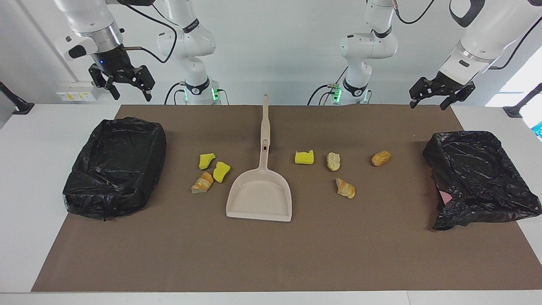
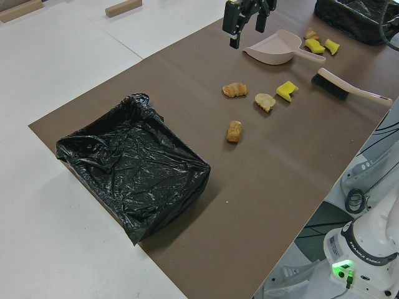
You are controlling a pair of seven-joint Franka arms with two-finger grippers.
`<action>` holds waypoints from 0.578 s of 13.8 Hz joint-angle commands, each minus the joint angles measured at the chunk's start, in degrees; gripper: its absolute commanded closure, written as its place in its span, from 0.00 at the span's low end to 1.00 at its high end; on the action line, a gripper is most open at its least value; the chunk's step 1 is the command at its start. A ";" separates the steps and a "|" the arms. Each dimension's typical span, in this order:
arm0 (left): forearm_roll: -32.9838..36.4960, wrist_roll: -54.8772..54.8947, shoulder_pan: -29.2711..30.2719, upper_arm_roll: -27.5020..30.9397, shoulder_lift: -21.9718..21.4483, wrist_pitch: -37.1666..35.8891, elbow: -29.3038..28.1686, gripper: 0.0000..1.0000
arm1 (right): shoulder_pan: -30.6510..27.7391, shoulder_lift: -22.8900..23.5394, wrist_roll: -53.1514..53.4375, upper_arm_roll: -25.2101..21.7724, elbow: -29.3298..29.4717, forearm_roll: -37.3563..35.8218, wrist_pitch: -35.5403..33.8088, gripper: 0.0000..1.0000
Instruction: Sweep and dump trash in bin
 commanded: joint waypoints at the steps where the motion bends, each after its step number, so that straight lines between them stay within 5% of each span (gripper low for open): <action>1: 0.89 0.51 -0.14 -0.16 -1.10 -0.58 -0.61 0.00 | -0.64 -0.54 -1.83 0.41 -0.38 0.39 0.81 0.00; 8: 0.89 0.34 -0.05 -0.33 -1.11 -0.84 -0.70 0.00 | -0.29 0.42 -1.92 0.94 2.88 0.30 -0.24 0.00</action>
